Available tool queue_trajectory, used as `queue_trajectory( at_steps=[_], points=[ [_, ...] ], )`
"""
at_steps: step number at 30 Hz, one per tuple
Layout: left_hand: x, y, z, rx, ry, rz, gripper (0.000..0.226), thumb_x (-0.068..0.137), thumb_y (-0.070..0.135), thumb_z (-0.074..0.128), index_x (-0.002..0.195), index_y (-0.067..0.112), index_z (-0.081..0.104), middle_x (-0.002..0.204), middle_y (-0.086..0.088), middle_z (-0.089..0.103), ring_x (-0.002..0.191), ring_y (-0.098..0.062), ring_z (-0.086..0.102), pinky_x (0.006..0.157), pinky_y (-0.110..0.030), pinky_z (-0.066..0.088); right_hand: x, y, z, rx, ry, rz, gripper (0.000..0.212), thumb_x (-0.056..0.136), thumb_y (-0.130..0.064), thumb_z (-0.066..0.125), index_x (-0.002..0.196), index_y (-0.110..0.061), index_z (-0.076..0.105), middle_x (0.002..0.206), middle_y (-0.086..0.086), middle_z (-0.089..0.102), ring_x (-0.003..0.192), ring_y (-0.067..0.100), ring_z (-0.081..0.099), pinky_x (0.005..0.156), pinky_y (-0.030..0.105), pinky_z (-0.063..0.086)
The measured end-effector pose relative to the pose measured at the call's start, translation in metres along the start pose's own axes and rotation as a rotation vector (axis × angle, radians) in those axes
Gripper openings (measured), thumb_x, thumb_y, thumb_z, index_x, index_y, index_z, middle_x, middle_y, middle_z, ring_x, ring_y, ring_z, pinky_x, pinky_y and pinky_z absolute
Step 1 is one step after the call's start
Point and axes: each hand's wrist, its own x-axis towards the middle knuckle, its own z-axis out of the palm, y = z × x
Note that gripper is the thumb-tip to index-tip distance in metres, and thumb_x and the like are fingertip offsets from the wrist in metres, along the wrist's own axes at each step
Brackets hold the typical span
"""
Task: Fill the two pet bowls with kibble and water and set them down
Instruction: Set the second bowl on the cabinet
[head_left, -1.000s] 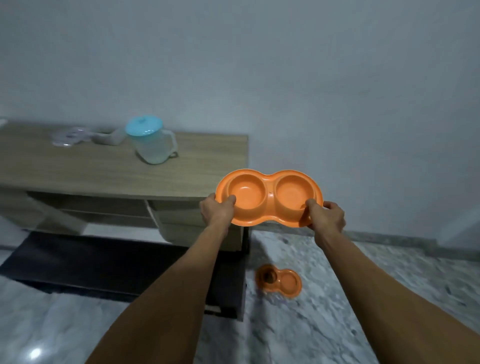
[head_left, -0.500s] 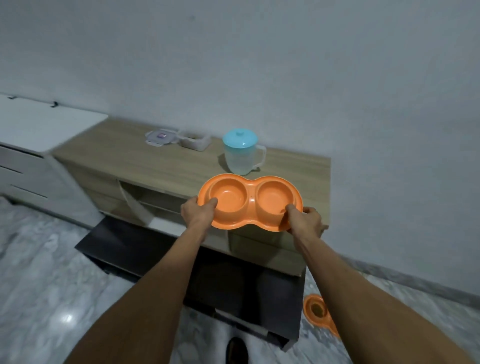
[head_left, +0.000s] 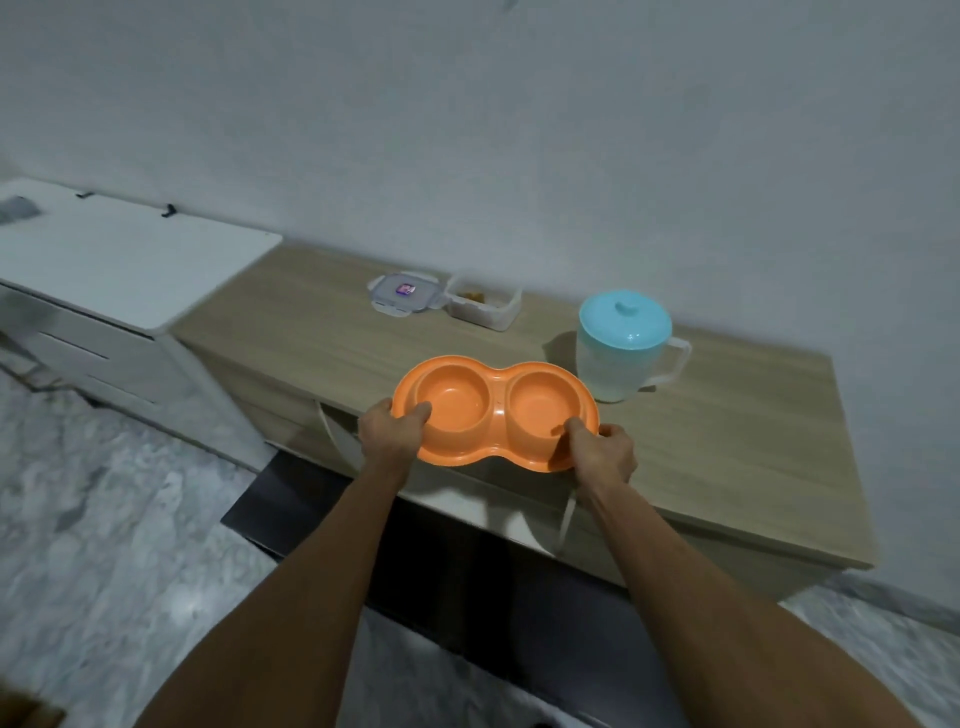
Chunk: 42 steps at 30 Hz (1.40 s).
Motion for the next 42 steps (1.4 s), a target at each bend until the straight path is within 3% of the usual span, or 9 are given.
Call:
queue_trajectory(
  at_steps=[5,10,16,23,32,37,40,42],
  points=[
    [0.070,0.008,-0.005,0.041,-0.080,0.004,0.017,0.082,0.027,0.074,0.083,0.018,0.060,0.092,-0.009,0.067,0.088,-0.030,0.065,0.086,-0.045,0.056,0.016,-0.019,0.061,0.012,0.048,0.037,0.057,0.080,-0.035,0.074,0.130,-0.012,0.056,0.125,0.013,0.062,0.113,0.032,0.059,0.097,0.047,0.051],
    [0.160,0.008,0.007,0.189,-0.222,0.010,0.024,0.070,0.048,0.072,0.066,0.027,0.061,0.080,-0.002,0.071,0.081,-0.029,0.069,0.081,-0.050,0.059,0.034,-0.030,0.111,0.033,0.153,0.125,0.056,0.081,-0.034,0.074,0.129,-0.011,0.057,0.124,0.014,0.062,0.112,0.032,0.059,0.096,0.048,0.053],
    [0.234,0.003,0.020,0.326,-0.343,0.020,0.036,0.060,0.061,0.068,0.061,0.026,0.060,0.080,-0.003,0.072,0.082,-0.030,0.069,0.080,-0.046,0.059,0.045,-0.032,0.155,-0.013,0.267,0.171,0.053,0.078,-0.039,0.074,0.121,-0.010,0.063,0.118,0.016,0.066,0.108,0.034,0.062,0.094,0.048,0.055],
    [0.258,0.003,0.026,0.418,-0.417,0.060,0.039,0.060,0.066,0.064,0.066,0.027,0.063,0.082,-0.002,0.072,0.078,-0.028,0.069,0.079,-0.044,0.059,0.050,-0.031,0.172,-0.071,0.345,0.189,0.050,0.079,-0.041,0.072,0.119,-0.012,0.065,0.114,0.016,0.067,0.101,0.036,0.065,0.090,0.049,0.057],
    [0.267,-0.010,0.029,0.496,-0.446,0.112,0.057,0.049,0.079,0.057,0.067,0.025,0.063,0.078,-0.002,0.072,0.073,-0.028,0.070,0.076,-0.044,0.059,0.055,-0.024,0.173,-0.106,0.378,0.156,0.051,0.083,-0.039,0.071,0.122,-0.008,0.064,0.120,0.017,0.066,0.110,0.035,0.061,0.095,0.048,0.054],
    [0.258,-0.003,0.030,0.560,-0.438,0.170,0.054,0.072,0.068,0.065,0.088,0.017,0.072,0.090,-0.008,0.073,0.084,-0.028,0.067,0.082,-0.044,0.056,0.059,-0.041,0.170,-0.173,0.412,0.075,0.066,0.085,-0.041,0.068,0.136,-0.001,0.053,0.138,0.021,0.053,0.126,0.038,0.052,0.104,0.042,0.043],
    [0.256,0.001,0.028,0.595,-0.433,0.195,0.073,0.074,0.071,0.062,0.110,0.006,0.067,0.112,-0.015,0.068,0.102,-0.034,0.062,0.090,-0.043,0.052,0.074,-0.068,0.175,-0.218,0.419,-0.050,0.062,0.081,-0.044,0.065,0.127,-0.002,0.061,0.128,0.019,0.060,0.115,0.036,0.058,0.098,0.041,0.047],
    [0.253,0.000,0.022,0.631,-0.455,0.304,0.094,0.074,0.075,0.059,0.136,0.005,0.049,0.137,-0.017,0.053,0.126,-0.034,0.050,0.100,-0.046,0.044,0.088,-0.089,0.184,-0.232,0.376,-0.133,0.049,0.082,-0.040,0.064,0.112,-0.002,0.068,0.112,0.015,0.068,0.102,0.031,0.062,0.088,0.036,0.049]
  ],
)
